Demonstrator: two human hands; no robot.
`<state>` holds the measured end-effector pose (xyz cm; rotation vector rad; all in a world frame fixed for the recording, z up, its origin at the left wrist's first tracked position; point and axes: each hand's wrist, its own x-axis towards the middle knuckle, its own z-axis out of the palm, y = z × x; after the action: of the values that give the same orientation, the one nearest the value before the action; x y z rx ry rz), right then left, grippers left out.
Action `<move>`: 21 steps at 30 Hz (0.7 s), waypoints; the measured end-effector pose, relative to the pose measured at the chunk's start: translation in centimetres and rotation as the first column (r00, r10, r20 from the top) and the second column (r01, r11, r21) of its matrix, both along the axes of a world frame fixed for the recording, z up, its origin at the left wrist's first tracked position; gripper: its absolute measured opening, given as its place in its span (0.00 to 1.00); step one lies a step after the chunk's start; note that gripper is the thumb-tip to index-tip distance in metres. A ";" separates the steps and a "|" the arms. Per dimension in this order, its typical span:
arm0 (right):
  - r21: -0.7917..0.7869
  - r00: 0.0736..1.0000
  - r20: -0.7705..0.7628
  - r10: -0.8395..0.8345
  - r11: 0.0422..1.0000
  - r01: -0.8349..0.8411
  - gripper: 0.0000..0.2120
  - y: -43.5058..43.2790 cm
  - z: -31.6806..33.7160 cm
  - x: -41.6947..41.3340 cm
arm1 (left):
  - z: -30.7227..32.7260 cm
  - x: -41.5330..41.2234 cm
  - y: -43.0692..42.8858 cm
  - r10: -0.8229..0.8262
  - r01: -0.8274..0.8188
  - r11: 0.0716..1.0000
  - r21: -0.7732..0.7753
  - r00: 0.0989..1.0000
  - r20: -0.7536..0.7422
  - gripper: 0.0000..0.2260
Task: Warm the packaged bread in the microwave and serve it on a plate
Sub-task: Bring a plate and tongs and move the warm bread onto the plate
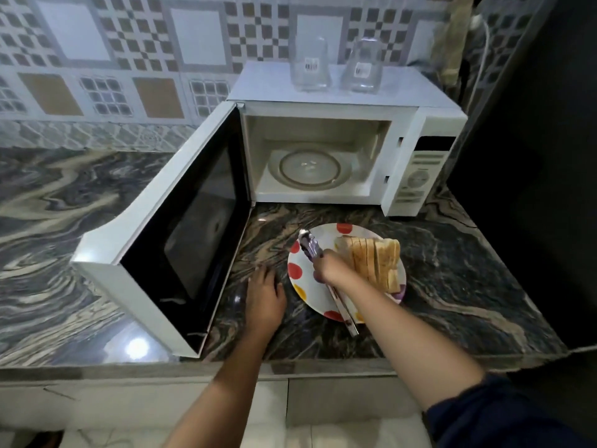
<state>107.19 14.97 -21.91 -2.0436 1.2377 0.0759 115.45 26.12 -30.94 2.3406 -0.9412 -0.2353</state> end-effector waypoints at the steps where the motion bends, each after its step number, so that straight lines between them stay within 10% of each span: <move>1: -0.017 1.000 -0.012 -0.003 1.000 0.003 0.15 -0.2 -0.2 0.4 | -0.1 0.0 -0.2 -0.002 0.002 1.000 0.007 0.999 0.038 0.20; 21: -0.401 0.980 -0.188 -0.062 0.916 -0.019 0.18 -1.6 -2.8 1.9 | 0.0 -0.5 0.3 -0.013 0.019 0.998 -0.054 0.994 0.104 0.21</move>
<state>109.12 13.35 -24.70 -2.4210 1.4969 0.0133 114.97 26.41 -30.98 2.3140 -1.0035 -0.0930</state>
